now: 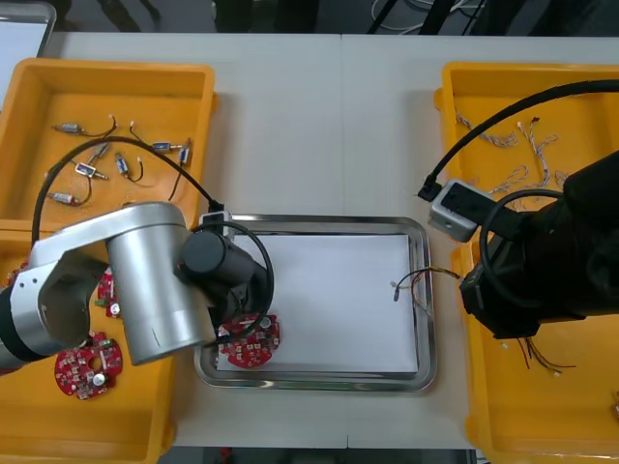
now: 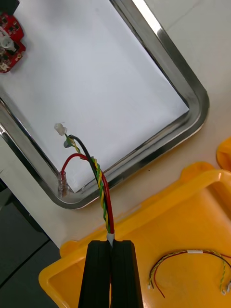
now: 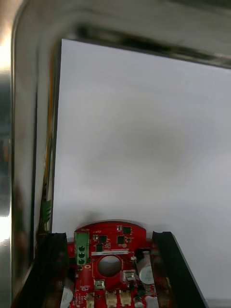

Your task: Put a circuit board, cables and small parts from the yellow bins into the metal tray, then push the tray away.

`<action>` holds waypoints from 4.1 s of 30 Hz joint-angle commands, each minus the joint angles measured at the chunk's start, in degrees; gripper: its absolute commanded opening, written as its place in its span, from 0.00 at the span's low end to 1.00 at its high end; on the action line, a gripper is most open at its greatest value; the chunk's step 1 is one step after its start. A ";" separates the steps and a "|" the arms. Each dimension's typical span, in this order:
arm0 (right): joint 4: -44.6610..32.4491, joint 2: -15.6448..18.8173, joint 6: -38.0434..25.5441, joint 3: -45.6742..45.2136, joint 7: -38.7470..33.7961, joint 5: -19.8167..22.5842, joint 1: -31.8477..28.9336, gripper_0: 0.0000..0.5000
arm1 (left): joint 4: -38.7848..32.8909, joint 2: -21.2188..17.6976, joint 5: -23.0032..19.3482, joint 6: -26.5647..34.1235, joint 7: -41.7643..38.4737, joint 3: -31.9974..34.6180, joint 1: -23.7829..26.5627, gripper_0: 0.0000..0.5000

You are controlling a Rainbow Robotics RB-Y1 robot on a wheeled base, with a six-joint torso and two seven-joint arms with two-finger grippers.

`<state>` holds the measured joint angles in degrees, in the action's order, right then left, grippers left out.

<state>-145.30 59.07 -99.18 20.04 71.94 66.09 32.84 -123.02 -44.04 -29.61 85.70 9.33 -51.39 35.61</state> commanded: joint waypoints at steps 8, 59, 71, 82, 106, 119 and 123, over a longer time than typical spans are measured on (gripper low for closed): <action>0.28 -2.30 2.77 11.16 -1.27 -4.22 7.42 0.00 | -4.60 -2.28 -10.38 7.91 1.04 10.52 5.17 1.00; 20.84 -20.75 9.54 42.01 19.91 -28.74 11.99 0.00 | 29.76 -18.54 -26.37 9.58 9.48 42.87 6.67 1.00; 25.41 -22.25 12.08 44.64 19.91 -32.96 11.72 0.00 | 39.34 -18.71 -27.08 3.43 10.62 42.78 6.84 1.00; 26.03 -22.69 12.08 44.91 19.38 -33.31 11.72 0.33 | 43.83 -18.54 -27.96 0.70 14.40 42.52 6.84 1.00; 22.07 -24.09 4.96 36.21 17.89 -30.15 14.19 1.00 | 50.24 -15.90 -24.88 -5.80 16.34 38.56 7.02 1.00; 17.94 -25.06 -10.82 17.49 16.22 -19.25 16.38 1.00 | 52.35 -12.56 -22.51 -7.30 17.04 38.56 7.19 1.00; 16.10 -24.71 -10.82 12.56 15.51 -18.55 16.38 1.00 | 53.67 -12.03 -22.42 -7.39 17.39 37.24 7.98 1.00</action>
<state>-126.27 35.01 -109.63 36.89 90.16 46.53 47.21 -70.40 -56.77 -52.76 79.03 23.30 -12.45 39.97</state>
